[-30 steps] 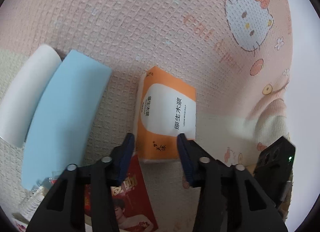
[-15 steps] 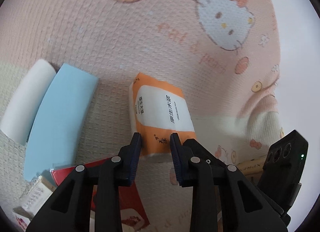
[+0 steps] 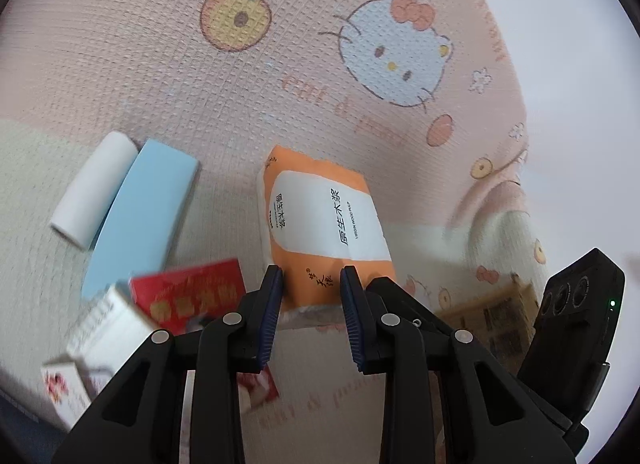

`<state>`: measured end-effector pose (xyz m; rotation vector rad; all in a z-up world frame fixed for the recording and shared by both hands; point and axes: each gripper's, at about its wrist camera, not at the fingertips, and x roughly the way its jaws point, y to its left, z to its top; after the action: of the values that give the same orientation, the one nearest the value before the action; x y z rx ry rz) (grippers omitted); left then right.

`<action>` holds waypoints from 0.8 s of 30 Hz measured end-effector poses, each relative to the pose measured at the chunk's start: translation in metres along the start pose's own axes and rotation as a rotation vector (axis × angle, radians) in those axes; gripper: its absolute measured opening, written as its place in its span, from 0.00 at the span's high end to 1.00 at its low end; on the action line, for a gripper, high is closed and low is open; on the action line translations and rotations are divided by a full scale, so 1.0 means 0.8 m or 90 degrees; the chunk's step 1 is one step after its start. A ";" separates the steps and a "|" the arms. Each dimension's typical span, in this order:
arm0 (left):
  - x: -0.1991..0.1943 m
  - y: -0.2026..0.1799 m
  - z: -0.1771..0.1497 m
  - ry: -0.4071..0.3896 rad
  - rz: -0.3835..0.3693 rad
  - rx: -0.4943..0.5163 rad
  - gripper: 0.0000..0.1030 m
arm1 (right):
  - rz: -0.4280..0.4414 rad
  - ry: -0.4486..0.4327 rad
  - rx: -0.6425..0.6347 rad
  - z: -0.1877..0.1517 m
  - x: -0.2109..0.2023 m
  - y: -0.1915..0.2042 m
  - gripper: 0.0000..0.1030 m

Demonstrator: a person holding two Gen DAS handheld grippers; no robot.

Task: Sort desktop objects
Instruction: 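Close the right gripper on the orange-white tissue pack, then lift the tissue pack with the right gripper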

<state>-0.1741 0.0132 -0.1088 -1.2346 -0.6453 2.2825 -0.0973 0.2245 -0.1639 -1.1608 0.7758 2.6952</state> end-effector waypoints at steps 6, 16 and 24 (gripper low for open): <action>-0.045 -0.011 -0.040 -0.011 0.003 0.003 0.68 | 0.007 0.000 -0.040 -0.035 -0.053 0.010 0.76; -0.074 -0.003 -0.112 0.010 0.010 -0.053 0.70 | -0.012 0.034 -0.151 -0.093 -0.087 0.025 0.77; -0.073 0.009 -0.137 0.034 0.040 -0.056 0.70 | 0.003 0.078 -0.166 -0.121 -0.078 0.017 0.77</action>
<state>-0.0531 -0.0074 -0.1288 -1.3705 -0.7032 2.2846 0.0057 0.1713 -0.1701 -1.3902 0.4492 2.8135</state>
